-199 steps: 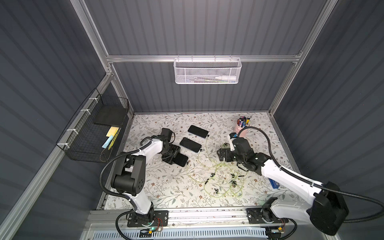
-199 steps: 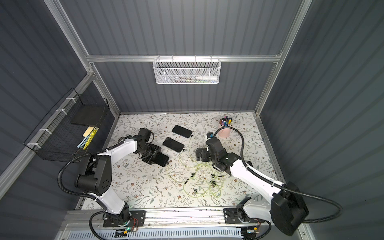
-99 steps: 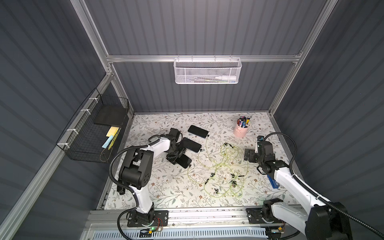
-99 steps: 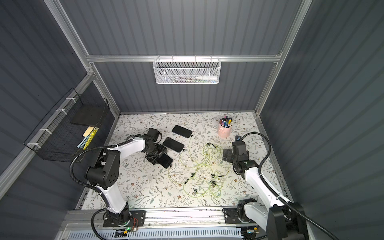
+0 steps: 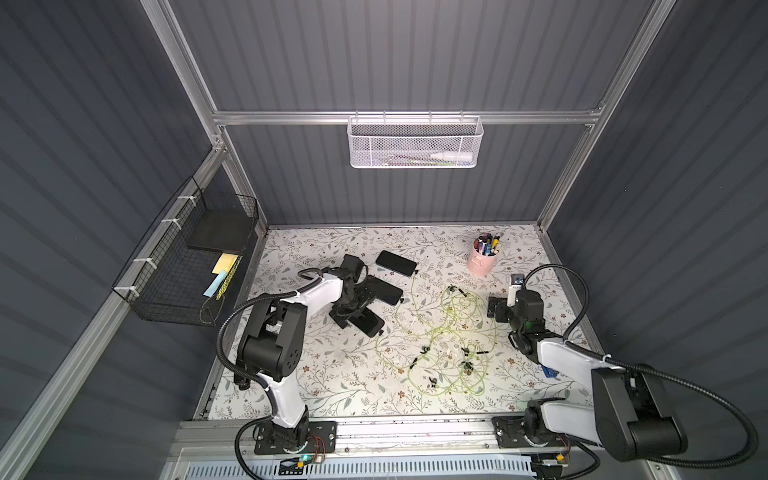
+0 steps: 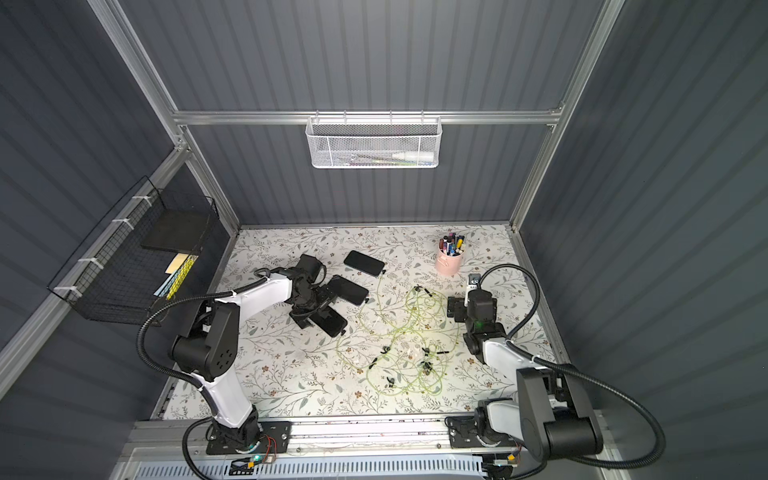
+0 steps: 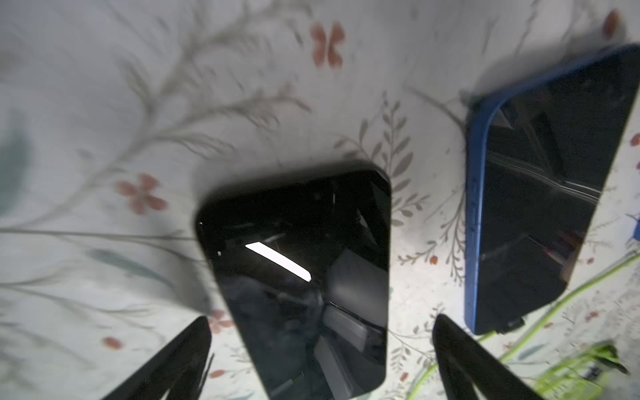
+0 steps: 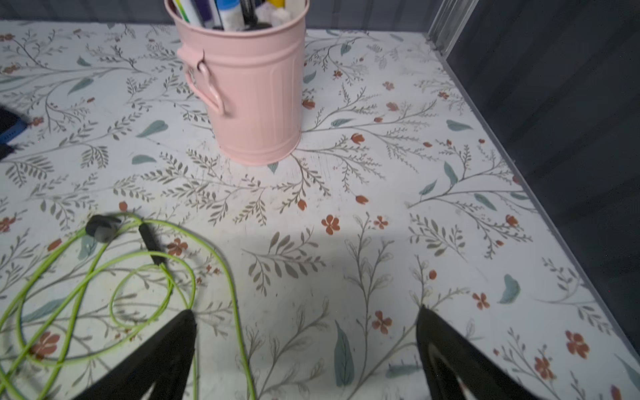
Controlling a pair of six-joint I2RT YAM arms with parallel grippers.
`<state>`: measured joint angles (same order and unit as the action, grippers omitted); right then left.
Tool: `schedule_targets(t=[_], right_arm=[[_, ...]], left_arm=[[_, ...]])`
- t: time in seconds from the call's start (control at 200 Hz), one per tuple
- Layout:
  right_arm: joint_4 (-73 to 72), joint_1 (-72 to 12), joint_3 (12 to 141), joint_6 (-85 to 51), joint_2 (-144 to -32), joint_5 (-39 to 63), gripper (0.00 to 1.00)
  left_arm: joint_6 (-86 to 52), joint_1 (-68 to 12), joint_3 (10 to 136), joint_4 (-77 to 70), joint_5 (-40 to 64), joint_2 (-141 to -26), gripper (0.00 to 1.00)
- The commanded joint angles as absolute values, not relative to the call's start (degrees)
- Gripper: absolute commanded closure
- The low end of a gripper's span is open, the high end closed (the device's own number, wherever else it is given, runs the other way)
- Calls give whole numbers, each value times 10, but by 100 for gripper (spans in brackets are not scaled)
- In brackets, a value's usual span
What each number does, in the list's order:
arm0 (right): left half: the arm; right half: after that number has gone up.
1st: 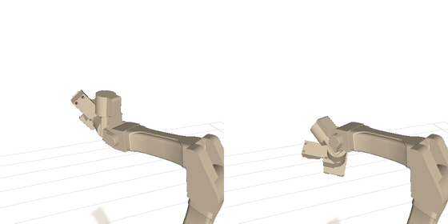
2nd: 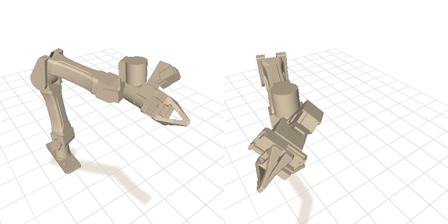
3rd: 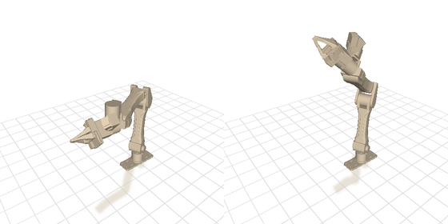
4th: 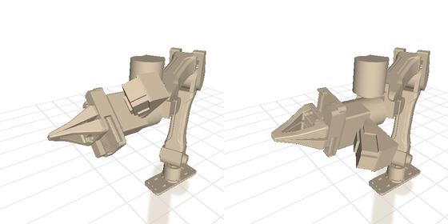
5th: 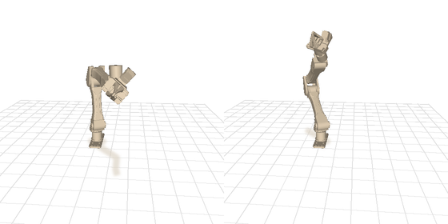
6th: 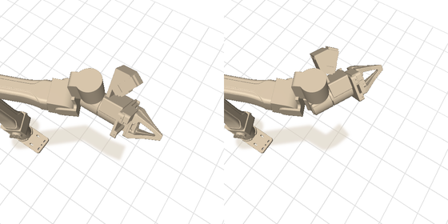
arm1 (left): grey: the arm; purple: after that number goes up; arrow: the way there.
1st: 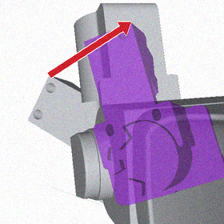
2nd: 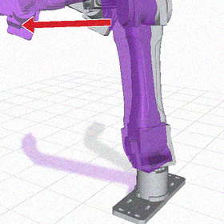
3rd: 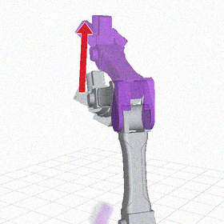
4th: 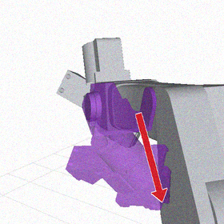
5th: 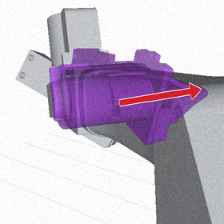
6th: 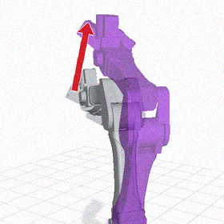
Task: Plug wired earphones into phones
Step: Place the phone at the center of the board, then reset both arms
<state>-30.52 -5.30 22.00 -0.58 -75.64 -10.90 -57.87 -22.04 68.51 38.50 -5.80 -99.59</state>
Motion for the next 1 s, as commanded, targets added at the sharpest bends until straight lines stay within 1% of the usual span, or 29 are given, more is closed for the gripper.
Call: schedule_targets(t=[0.0, 0.045, 0.1, 0.14, 0.185, 0.21, 0.275, 0.355, 0.415, 0.5, 0.78, 0.835, 0.996], right_arm=[[-417, -48, 236, 26, -799, -94, 1], [-440, -45, 239, 30, -831, -91, 1], [-520, -37, 228, 29, -880, -82, 1], [-498, -17, 223, 3, -877, -67, 1], [-570, -3, 202, -10, -891, -64, 1], [-587, -1, 194, -12, -894, -64, 1], [-554, 0, 197, -15, -879, -65, 1], [-583, -1, 191, -15, -887, -68, 1], [-586, -1, 184, -20, -882, -82, 1], [-567, -1, 196, -30, -883, -108, 1], [-545, -3, 209, -25, -885, -96, 1], [-540, -3, 211, -22, -885, -91, 1], [-540, -3, 211, -23, -885, -90, 1]], left_arm=[[-451, -211, 688, 424, -289, -878, 0], [-410, -201, 662, 397, -344, -826, 0], [-360, -184, 622, 336, -388, -778, 0], [-324, -179, 586, 289, -421, -736, 0], [-272, -178, 539, 215, -454, -703, 0], [-244, -176, 511, 162, -466, -691, 0], [-174, -169, 450, 62, -483, -675, 0], [-124, -154, 419, 0, -472, -694, 0], [-109, -153, 403, -41, -464, -712, 0], [-79, -148, 366, -139, -435, -741, 0], [-97, -73, 271, -358, -340, -847, 1], [-99, -64, 262, -383, -320, -860, 0], [-79, -61, 284, -385, -318, -891, 1]])
